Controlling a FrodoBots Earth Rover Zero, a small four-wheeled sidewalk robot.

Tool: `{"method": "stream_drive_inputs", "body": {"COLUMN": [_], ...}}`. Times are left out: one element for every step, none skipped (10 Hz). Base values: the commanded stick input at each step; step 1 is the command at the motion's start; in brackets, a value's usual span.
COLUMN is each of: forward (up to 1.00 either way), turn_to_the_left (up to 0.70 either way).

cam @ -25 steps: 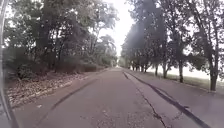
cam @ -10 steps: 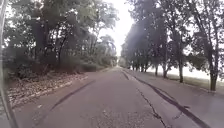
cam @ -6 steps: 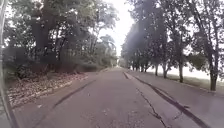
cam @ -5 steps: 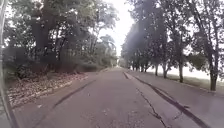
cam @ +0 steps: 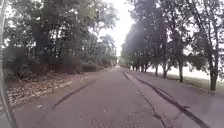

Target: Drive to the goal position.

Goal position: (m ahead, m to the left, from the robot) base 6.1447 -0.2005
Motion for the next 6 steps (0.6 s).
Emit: {"method": "stream_drive_inputs", "body": {"forward": [0.07, 0.07, 0.07, 0.07, 0.07, 0.07], "turn_to_the_left": [0.00, 0.00, 0.00, 0.00, 0.00, 0.00]}}
